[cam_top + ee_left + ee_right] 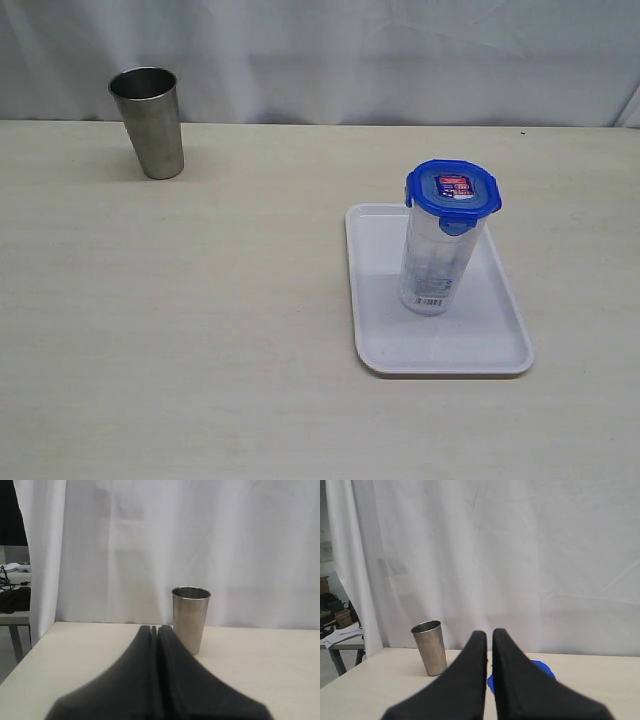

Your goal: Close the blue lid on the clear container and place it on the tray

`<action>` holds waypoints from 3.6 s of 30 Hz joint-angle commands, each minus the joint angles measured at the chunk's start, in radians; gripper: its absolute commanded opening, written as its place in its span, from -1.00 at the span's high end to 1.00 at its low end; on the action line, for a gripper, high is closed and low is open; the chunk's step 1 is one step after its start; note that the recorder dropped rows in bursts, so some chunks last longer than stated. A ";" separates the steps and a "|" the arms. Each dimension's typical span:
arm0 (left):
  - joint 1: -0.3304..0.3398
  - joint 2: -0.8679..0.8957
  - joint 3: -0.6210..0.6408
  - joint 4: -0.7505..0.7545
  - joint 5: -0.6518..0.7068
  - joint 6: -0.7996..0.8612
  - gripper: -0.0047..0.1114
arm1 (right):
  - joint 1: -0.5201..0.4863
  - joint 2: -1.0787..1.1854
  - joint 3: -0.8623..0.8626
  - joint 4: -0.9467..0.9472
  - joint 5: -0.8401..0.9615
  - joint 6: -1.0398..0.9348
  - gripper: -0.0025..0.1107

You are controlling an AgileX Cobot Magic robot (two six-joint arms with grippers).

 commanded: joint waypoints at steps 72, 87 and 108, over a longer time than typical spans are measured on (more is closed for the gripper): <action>0.001 -0.002 0.026 0.003 0.242 0.136 0.92 | -0.121 -0.215 0.195 -0.329 -0.196 0.047 0.88; 0.001 -0.002 0.026 0.001 0.242 0.136 0.92 | -0.424 -0.215 0.195 -0.645 0.014 0.369 0.88; 0.001 -0.002 0.026 0.001 0.242 0.136 0.92 | -0.424 -0.215 0.195 -0.807 0.420 0.550 0.88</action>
